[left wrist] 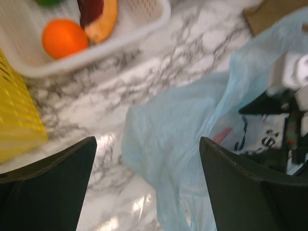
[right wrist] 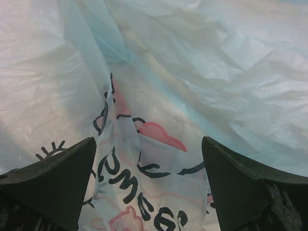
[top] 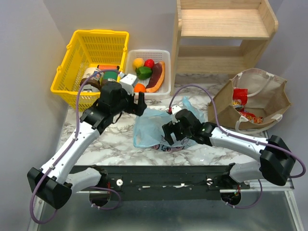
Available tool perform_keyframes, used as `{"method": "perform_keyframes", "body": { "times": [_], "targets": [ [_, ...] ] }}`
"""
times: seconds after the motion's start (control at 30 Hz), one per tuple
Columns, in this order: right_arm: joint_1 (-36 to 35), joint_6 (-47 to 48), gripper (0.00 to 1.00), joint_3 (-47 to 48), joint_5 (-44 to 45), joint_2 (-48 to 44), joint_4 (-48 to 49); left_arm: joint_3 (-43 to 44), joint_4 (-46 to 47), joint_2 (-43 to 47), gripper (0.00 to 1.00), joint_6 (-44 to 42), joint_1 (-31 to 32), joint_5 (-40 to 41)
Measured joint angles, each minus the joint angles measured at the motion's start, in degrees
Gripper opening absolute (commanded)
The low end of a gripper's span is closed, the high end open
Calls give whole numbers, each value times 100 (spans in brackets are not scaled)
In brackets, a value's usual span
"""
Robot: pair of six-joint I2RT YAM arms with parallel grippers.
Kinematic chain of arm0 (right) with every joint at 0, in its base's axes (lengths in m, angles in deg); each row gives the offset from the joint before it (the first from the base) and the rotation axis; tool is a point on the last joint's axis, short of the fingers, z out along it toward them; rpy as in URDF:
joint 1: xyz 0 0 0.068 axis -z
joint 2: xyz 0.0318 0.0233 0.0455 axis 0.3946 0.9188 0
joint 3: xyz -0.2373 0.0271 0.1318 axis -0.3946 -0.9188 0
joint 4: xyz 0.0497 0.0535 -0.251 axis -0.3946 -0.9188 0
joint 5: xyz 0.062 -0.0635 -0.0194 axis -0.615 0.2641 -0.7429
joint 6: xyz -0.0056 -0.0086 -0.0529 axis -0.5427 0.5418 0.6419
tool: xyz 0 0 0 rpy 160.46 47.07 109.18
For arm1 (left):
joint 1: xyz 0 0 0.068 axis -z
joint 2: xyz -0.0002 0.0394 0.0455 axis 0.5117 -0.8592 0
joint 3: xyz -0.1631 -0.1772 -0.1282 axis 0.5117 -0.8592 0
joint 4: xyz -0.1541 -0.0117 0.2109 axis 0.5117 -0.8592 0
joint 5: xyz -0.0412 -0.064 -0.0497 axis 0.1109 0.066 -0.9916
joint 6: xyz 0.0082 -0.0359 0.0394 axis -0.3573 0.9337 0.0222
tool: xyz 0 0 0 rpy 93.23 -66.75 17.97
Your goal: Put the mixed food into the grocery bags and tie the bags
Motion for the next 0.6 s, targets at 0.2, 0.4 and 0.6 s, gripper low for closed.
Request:
{"method": "perform_keyframes", "body": {
  "times": [0.2,0.4,0.6],
  "targets": [
    [0,-98,98,-83,13,-210,-9,1749,466,-1257,90,-98,0,492],
    [0,-199,98,-94,26,-413,7,3416,507,-3707,82,-275,-90,1005],
    [0,-350,98,-254,24,-942,13,4651,243,-5711,81,-334,-466,1233]
  ]
}}
